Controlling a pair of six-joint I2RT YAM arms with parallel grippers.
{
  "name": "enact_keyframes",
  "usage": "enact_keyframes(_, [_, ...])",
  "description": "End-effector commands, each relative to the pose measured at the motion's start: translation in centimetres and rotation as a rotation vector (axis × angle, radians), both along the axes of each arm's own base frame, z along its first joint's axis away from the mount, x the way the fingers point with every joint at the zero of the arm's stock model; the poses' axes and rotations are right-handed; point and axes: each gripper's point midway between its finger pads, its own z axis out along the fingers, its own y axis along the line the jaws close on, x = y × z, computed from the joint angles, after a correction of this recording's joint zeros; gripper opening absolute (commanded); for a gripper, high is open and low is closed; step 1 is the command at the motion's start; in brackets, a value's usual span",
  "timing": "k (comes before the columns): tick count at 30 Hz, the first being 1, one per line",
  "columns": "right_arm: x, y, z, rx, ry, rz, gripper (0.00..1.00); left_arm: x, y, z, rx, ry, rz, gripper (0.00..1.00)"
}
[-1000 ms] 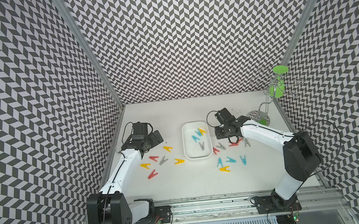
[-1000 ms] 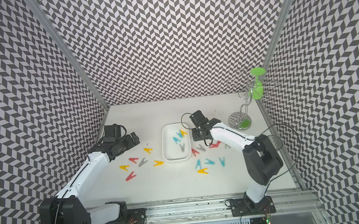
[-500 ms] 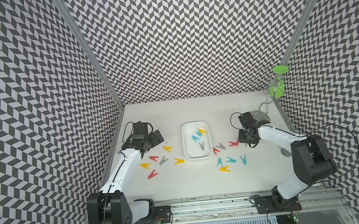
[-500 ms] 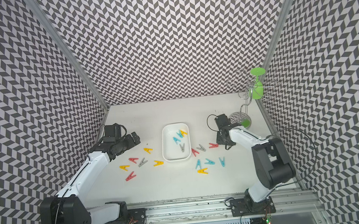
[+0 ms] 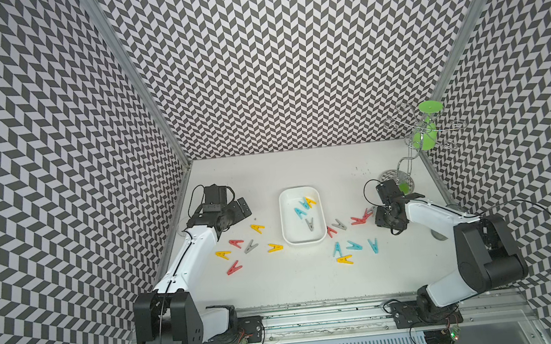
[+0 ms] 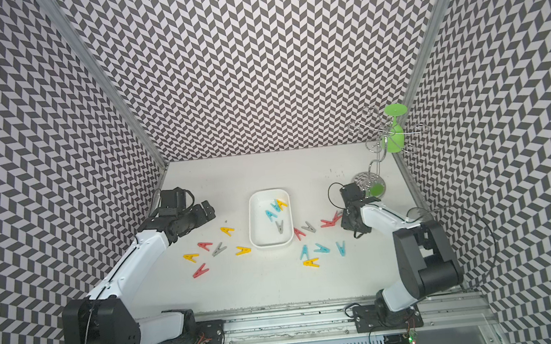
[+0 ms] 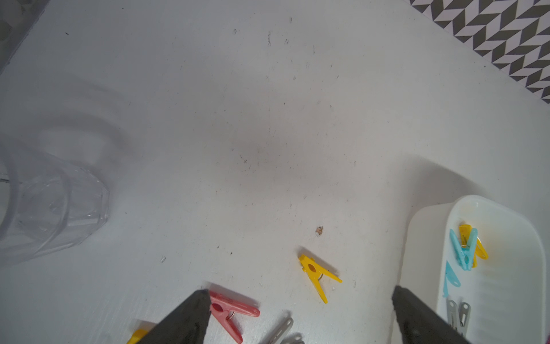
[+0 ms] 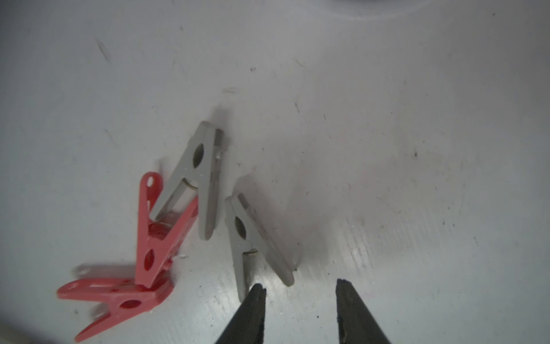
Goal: Put the clothespins into the storage box
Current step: Pick up the clothespin from the center of the board.
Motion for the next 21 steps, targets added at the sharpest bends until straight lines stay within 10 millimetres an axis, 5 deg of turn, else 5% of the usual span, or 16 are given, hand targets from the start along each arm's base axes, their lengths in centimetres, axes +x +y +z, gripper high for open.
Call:
enact_keyframes(1, [0.9,0.1,0.8,0.023,-0.065,-0.009,0.42,0.7,0.3,0.7,0.011,-0.02,0.001,1.0])
enact_keyframes(15, [1.9,1.0,-1.1,0.049,-0.039,0.035,0.41,0.5,0.4,0.7,0.014,-0.02,0.008,1.0])
enact_keyframes(21, [2.0,1.2,-1.6,0.057,-0.036,0.049,0.31,0.6,0.5,0.8,0.018,-0.021,0.011,1.0])
